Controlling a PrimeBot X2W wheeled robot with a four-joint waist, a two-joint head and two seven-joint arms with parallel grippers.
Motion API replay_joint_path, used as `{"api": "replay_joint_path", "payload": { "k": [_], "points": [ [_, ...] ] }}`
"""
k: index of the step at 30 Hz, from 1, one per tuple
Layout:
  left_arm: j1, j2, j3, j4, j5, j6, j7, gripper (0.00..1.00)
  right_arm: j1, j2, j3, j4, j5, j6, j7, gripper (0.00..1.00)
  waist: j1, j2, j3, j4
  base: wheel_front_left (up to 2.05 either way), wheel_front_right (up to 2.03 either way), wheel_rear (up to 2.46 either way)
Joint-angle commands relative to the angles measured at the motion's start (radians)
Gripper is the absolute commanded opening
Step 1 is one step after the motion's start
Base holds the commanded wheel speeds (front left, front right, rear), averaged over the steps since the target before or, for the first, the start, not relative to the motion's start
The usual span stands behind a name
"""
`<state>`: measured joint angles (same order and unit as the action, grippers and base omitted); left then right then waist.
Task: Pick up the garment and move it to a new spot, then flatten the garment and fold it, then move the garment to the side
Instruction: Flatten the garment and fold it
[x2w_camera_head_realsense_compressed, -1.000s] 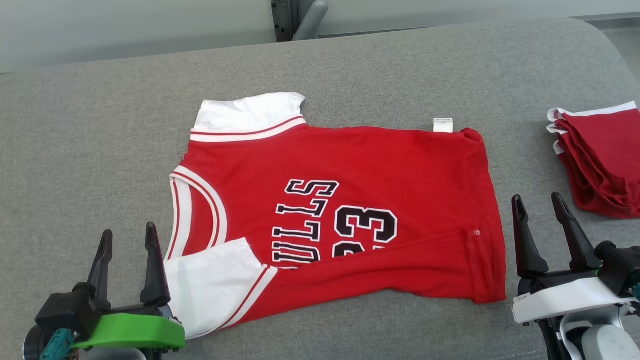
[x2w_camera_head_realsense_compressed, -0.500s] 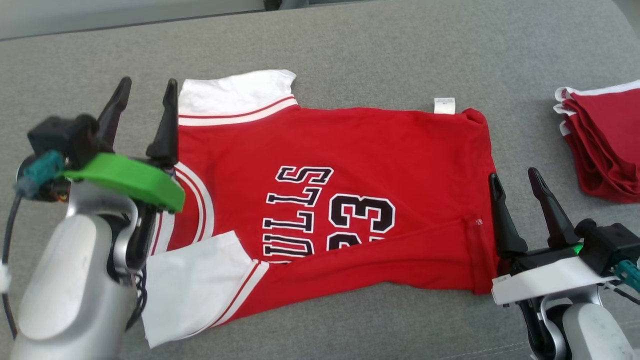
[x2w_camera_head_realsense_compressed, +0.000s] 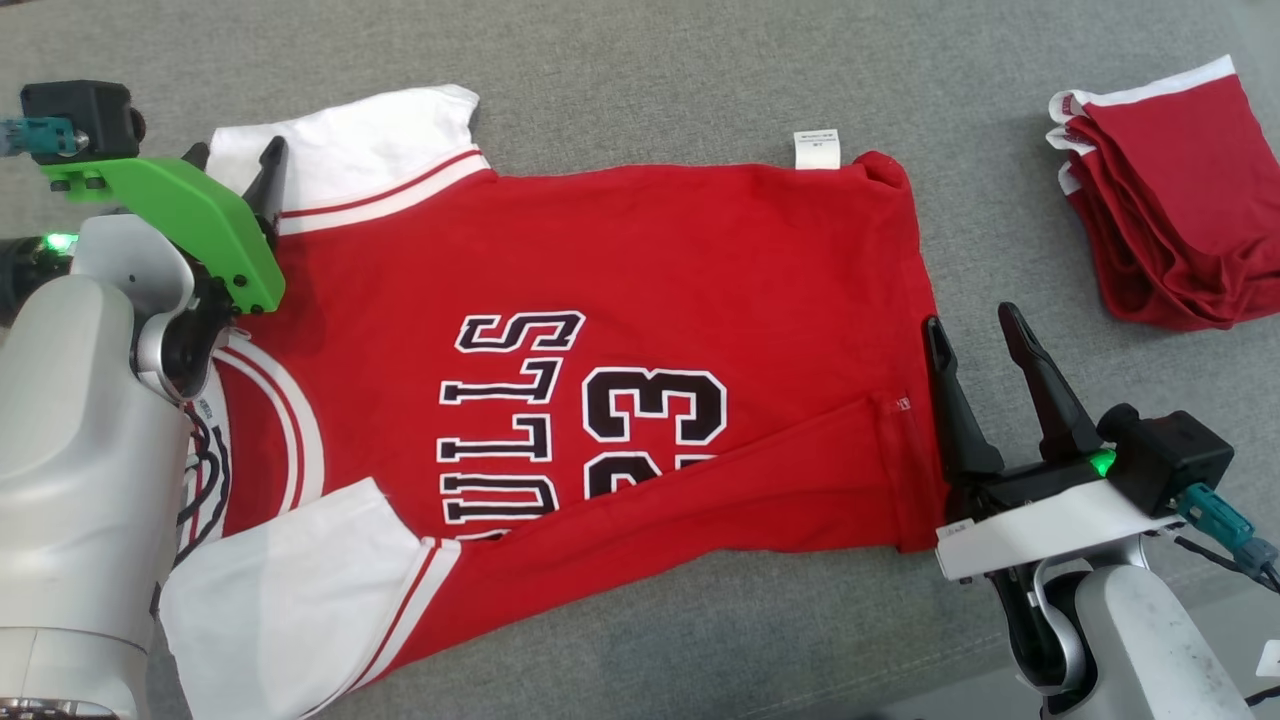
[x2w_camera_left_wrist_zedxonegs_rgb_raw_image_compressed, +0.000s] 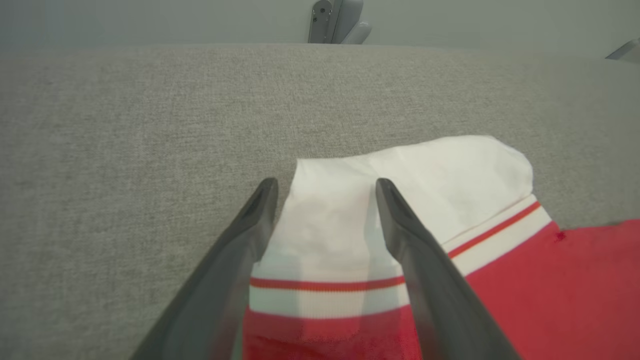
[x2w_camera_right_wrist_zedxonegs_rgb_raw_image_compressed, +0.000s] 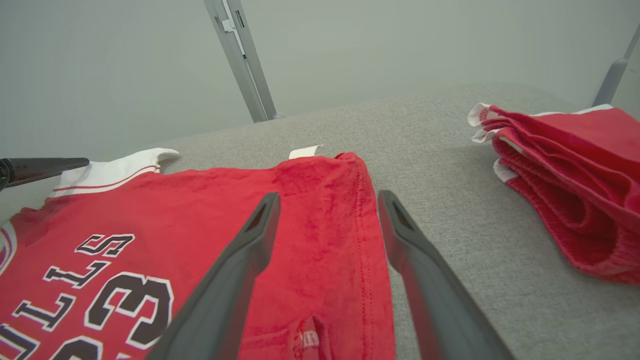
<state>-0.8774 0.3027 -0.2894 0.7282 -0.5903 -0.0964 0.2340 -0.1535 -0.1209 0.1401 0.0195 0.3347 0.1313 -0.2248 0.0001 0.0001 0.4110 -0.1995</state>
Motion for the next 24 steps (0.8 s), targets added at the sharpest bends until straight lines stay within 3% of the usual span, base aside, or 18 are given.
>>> {"api": "replay_joint_path", "payload": {
  "k": [1, 4, 5, 14, 24],
  "points": [
    [-0.026, 0.009, 0.005, 0.042, -0.014, -0.001, 0.008, 1.0, -0.018, -0.002, 0.004, 0.007, 0.007, -0.001, -0.01, 1.0, -0.0001, -0.0001, 0.035, -0.035, 0.0, 0.0, 0.0],
    [-0.066, 0.006, 0.01, 0.12, -0.019, -0.004, 0.012, 0.99, -0.023, -0.004, 0.008, 0.02, 0.011, -0.001, -0.017, 1.0, -0.0001, -0.0001, 0.042, -0.042, 0.0, 0.0, 0.0],
    [-0.086, 0.0, 0.006, 0.149, -0.024, -0.01, 0.001, 0.0, -0.029, -0.009, 0.001, 0.025, 0.016, -0.001, -0.019, 1.0, -0.0001, -0.0001, 0.043, -0.041, 0.0, 0.0, 0.0],
    [-0.141, -0.025, -0.034, 0.206, -0.034, -0.031, -0.072, 0.0, -0.198, -0.093, -0.018, 0.118, 0.064, -0.001, 0.006, 1.0, -0.0001, -0.0001, 0.039, -0.008, 0.0, 0.0, 0.0],
    [-0.186, -0.081, -0.113, 0.2, -0.06, -0.035, -0.113, 0.0, -0.44, -0.187, 0.103, 0.404, 0.133, -0.001, 0.041, 1.0, -0.0001, -0.0001, 0.06, 0.076, 0.0, 0.0, 0.0]
  ]
}}
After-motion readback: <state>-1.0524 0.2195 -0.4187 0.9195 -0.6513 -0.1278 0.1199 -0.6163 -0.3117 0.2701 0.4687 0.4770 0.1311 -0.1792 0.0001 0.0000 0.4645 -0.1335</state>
